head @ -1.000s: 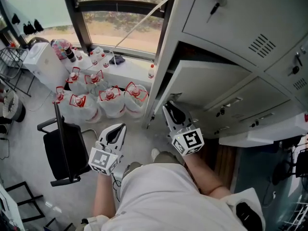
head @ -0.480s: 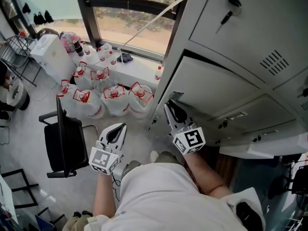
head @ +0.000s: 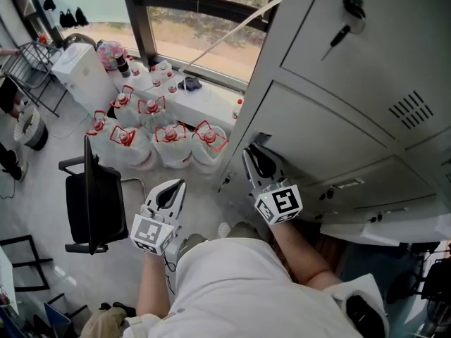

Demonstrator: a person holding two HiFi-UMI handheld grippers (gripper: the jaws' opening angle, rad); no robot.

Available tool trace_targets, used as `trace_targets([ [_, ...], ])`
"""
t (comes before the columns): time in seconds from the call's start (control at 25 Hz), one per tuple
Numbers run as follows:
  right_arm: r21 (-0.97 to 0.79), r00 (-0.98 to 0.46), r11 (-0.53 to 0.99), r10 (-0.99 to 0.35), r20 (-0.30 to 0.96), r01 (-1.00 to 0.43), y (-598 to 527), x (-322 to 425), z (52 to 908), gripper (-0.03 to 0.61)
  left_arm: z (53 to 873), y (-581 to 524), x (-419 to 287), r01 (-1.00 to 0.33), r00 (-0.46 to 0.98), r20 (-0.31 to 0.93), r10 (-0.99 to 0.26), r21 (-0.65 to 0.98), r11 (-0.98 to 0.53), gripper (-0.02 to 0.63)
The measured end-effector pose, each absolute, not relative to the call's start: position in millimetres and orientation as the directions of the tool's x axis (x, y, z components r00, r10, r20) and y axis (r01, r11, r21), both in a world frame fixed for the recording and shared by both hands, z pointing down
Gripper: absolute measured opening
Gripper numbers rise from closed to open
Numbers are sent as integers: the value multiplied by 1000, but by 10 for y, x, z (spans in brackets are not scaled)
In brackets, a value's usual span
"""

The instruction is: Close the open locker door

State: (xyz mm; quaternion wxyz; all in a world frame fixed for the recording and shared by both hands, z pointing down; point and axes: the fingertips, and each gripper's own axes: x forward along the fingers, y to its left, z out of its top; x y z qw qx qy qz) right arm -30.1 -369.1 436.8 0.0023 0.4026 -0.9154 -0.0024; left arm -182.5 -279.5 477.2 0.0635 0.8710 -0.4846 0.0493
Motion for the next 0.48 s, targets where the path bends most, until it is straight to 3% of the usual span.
trace_targets([
  [0.48,15,-708,708,-706,2,-706,-3760,-284,4381,38,4795,-2851,-1760,-865,501,149,-852,65,-497,3],
])
